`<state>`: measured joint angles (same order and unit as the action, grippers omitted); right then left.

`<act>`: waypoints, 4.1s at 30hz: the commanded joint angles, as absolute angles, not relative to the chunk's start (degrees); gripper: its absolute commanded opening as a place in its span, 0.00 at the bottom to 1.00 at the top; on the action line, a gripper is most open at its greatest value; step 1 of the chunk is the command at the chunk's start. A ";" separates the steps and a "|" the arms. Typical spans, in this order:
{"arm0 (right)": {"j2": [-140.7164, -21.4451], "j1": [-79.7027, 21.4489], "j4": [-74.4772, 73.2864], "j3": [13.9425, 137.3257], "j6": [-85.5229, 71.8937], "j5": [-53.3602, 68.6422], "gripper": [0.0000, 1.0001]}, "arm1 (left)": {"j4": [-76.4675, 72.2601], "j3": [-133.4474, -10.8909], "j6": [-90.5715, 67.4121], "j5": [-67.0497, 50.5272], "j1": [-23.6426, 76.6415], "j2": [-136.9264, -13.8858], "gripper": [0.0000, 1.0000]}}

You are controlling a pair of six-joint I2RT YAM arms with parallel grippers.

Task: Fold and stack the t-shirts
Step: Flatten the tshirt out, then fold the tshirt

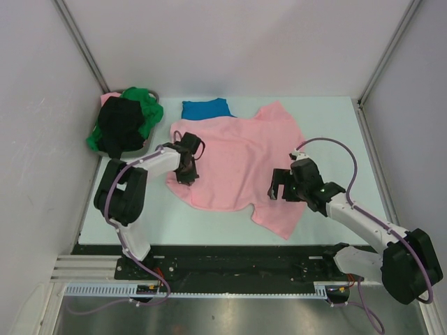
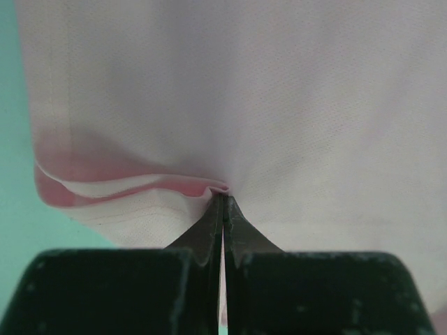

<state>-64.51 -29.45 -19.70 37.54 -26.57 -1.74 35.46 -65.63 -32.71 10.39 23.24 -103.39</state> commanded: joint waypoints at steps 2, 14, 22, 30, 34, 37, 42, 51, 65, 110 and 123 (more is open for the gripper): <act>-64.34 -30.15 -16.88 36.48 -28.04 -0.70 0.95 | 37.18 -61.53 -35.85 13.09 23.55 -97.83 0.00; -62.23 -33.22 -16.70 35.77 -29.62 -0.62 0.95 | 42.27 -51.25 -43.75 17.23 23.47 -78.59 0.00; -58.02 -34.01 -19.16 35.86 -29.01 -0.97 0.95 | 45.79 -40.52 -48.60 16.88 22.67 -56.11 0.00; -55.90 -33.75 -20.21 35.95 -28.74 -1.76 0.95 | 42.72 -51.91 -42.98 16.87 22.76 -65.10 0.00; -56.60 -33.14 -20.65 36.03 -28.48 -2.11 0.95 | 40.43 -60.36 -39.30 14.60 23.99 -78.11 0.00; -56.95 -32.96 -20.92 35.95 -28.21 -2.11 0.95 | 41.13 -66.61 -38.24 14.15 25.13 -87.61 0.00; -57.30 -32.61 -21.71 35.95 -27.77 -2.64 0.95 | 41.22 -67.86 -38.67 14.94 25.49 -94.13 0.00; -58.01 -32.78 -20.83 35.86 -28.30 -1.93 0.95 | 37.53 -58.90 -39.29 15.47 23.56 -95.45 0.00; -55.37 -34.19 -21.09 34.45 -29.44 -1.23 0.95 | 34.53 -35.70 -47.01 10.73 16.26 -67.87 0.00; -45.35 -28.21 -28.48 27.60 -41.92 -8.97 0.97 | 35.94 -38.67 -51.24 8.70 9.14 -69.35 0.53; -47.99 -28.56 -26.63 27.42 -42.19 -8.53 0.96 | 37.09 -38.76 -50.71 8.00 9.14 -67.32 0.54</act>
